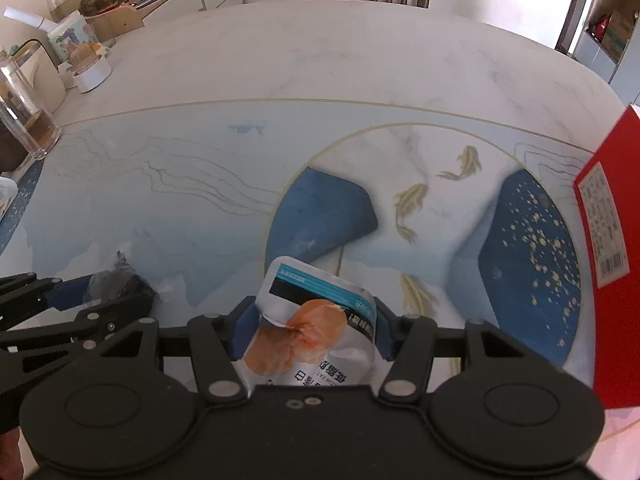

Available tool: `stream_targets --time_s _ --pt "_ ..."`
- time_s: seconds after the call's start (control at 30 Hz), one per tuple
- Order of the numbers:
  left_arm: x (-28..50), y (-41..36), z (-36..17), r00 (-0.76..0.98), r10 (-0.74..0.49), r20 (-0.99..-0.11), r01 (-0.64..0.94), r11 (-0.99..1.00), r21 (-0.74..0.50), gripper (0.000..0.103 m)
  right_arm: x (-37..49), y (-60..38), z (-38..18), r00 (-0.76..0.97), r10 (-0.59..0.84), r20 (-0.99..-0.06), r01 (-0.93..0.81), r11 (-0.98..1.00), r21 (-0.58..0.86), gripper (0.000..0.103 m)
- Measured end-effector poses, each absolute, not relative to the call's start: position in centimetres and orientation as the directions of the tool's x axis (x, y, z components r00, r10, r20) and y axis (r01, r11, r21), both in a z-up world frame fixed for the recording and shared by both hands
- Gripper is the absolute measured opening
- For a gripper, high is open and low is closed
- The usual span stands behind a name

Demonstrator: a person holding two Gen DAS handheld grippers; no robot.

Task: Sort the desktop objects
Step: 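Carry the black bag and snack packet with both tools over the shoebox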

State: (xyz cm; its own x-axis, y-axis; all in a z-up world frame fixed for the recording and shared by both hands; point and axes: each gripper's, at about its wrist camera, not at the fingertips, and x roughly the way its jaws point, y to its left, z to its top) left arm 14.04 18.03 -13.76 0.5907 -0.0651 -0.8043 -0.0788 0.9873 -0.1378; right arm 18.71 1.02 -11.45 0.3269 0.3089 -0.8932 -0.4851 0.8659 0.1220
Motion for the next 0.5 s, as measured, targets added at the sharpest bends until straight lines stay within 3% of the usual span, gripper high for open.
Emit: stream_targets --time_s 0.5 --pt "13.8 13.0 -11.1 0.617 -0.096 -0.781 -0.021 0.990 -0.138 0.035 18.1 -5.3 -8.6 0.353 0.362 -0.863 -0.463 0.869 0.175 0.057"
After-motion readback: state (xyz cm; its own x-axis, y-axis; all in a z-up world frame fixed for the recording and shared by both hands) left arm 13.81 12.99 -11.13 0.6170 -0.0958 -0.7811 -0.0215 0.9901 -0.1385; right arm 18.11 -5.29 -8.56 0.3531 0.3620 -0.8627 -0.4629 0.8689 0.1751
